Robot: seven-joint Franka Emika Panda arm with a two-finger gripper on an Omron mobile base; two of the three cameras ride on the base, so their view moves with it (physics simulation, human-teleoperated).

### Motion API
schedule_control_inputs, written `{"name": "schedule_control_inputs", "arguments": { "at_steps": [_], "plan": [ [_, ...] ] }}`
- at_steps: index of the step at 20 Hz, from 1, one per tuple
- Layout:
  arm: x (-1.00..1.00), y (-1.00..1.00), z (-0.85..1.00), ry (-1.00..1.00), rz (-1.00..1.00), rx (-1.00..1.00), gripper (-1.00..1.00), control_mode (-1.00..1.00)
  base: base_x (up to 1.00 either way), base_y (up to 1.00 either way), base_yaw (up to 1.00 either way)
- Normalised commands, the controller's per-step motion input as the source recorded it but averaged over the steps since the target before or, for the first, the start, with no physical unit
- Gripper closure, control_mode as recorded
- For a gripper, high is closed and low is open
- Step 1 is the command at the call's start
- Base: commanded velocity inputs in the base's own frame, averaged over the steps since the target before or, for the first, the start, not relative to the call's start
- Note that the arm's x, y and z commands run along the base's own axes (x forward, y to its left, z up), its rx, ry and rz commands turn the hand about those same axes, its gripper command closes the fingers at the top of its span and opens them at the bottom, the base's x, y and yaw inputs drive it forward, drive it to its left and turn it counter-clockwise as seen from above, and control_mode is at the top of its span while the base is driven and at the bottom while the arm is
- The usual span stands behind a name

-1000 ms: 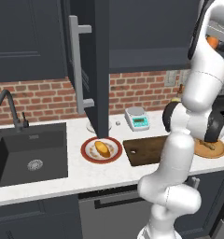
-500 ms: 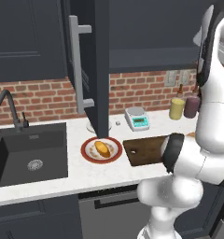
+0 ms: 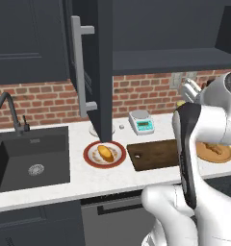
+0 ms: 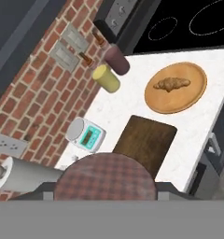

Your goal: From the different types of pastries on the counter, select a croissant and place it on the cutting board. Then retrieve a jar of jam from the cabinet and place it alongside the croissant on the cutting board.

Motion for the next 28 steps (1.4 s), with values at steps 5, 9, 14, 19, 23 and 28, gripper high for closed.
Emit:
{"name": "schedule_control_inputs", "arguments": {
  "at_steps": [5, 9, 14, 19, 23, 28],
  "plan": [
    [0.15, 0.16, -0.23, 0.06, 0.00, 0.01, 1.00, -1.00, 0.00, 0.00, 0.00],
    [0.70, -0.01, 0.15, 0.14, 0.00, 0.03, 1.00, -1.00, 0.00, 0.00, 0.00],
    [-0.25, 0.73, -0.43, 0.01, 0.01, -0.12, 1.00, -1.00, 0.00, 0.00, 0.00],
    [-0.38, 0.56, -0.57, 0.01, 0.00, -0.31, 1.00, -1.00, 0.00, 0.00, 0.00],
    [0.32, -0.29, -0.21, 0.02, 0.00, -0.08, 1.00, -1.00, 0.00, 0.00, 0.00],
    [0.50, -0.92, -0.16, 0.12, 0.00, -0.12, 1.00, -1.00, 0.00, 0.00, 0.00]
  ]
}}
